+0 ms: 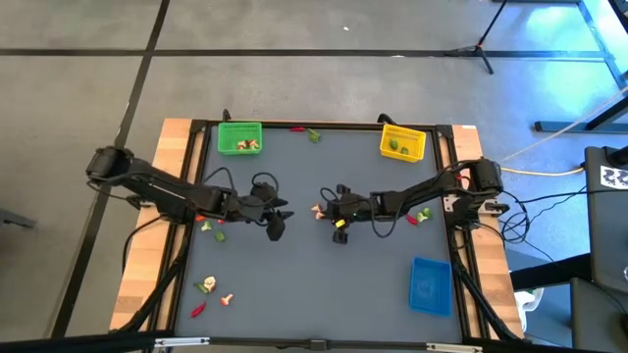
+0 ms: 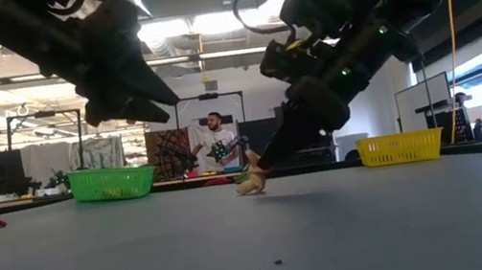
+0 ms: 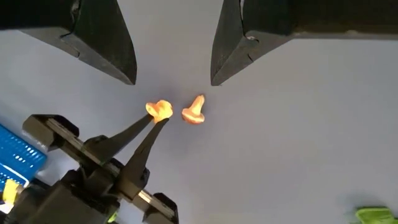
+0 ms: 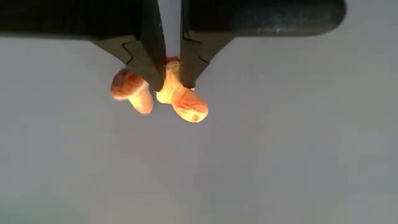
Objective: Sort produce into baskets
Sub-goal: Put the brown mushroom into the green bin
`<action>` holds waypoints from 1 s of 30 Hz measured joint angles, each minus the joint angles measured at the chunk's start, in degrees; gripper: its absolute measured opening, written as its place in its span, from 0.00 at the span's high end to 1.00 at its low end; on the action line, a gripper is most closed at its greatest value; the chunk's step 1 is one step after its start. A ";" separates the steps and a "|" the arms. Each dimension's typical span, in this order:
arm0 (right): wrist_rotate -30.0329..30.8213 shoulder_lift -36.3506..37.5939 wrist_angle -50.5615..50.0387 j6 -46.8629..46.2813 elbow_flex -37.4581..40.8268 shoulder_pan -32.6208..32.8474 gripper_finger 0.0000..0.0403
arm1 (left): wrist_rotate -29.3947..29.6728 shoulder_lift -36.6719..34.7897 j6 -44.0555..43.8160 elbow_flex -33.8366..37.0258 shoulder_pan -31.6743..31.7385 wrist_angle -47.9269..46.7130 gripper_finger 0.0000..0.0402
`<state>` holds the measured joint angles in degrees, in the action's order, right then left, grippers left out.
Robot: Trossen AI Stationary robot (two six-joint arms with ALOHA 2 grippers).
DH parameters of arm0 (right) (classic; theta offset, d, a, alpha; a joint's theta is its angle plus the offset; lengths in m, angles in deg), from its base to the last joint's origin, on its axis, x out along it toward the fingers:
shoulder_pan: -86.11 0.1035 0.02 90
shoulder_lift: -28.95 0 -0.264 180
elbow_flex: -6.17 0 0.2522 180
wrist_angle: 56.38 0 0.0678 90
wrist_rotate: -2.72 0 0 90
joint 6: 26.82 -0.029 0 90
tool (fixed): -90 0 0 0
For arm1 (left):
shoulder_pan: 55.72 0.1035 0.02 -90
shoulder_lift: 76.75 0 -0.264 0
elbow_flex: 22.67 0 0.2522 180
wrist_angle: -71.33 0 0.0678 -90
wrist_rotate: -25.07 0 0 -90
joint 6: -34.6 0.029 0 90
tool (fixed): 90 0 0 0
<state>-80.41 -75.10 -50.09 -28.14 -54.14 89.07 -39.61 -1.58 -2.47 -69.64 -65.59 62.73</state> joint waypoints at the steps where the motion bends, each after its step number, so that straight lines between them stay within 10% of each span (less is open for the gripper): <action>1: -0.09 0.00 -0.13 0.00 -0.09 0.00 0.95 | 0.02 0.55 -0.04 0.00 0.00 0.81 0.50; 30: -1.95 0.07 -0.48 1.20 -5.28 0.02 0.95 | 1.97 7.09 0.22 0.00 -1.88 13.19 0.50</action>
<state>-82.35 -75.03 -50.57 -26.93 -59.42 89.09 -37.64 5.51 -2.25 -69.64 -67.47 75.92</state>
